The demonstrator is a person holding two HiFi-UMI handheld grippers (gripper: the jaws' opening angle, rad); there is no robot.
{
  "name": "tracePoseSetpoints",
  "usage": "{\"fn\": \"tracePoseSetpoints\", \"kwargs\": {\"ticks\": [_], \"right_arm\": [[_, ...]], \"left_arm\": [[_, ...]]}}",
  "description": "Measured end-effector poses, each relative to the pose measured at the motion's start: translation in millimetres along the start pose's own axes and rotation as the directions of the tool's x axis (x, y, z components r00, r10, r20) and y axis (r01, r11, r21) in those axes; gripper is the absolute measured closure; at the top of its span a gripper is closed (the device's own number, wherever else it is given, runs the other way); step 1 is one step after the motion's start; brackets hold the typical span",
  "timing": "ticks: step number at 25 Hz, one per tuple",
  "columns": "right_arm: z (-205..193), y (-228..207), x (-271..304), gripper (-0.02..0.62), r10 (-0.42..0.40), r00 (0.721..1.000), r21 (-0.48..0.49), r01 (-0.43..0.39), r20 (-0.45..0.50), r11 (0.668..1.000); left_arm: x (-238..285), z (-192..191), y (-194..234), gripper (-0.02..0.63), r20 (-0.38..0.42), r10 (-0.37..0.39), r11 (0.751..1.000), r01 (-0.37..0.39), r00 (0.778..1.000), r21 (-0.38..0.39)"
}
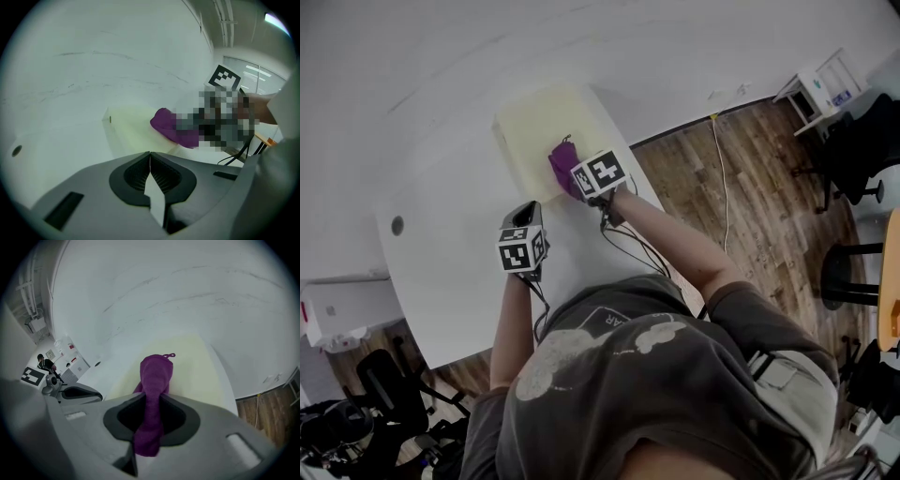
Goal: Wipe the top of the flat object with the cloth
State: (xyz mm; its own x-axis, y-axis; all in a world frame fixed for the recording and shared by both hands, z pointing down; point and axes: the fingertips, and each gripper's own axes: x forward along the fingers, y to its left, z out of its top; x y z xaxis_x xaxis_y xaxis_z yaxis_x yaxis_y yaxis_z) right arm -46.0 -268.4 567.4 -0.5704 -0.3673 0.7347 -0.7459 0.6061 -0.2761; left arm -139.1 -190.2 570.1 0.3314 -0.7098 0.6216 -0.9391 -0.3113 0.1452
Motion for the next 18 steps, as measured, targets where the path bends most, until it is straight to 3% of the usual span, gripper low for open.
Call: {"fn": "tracePoseSetpoints", "kwargs": {"ticks": [18], "right_arm": [[-21,-97,-51,0.522,-0.145,0.988,0.158,0.135,0.052,0.978]], "left_arm": [[3,-3,3,0.610,-0.004,0.007,1.000,-0.008,1.000,-0.030]]}}
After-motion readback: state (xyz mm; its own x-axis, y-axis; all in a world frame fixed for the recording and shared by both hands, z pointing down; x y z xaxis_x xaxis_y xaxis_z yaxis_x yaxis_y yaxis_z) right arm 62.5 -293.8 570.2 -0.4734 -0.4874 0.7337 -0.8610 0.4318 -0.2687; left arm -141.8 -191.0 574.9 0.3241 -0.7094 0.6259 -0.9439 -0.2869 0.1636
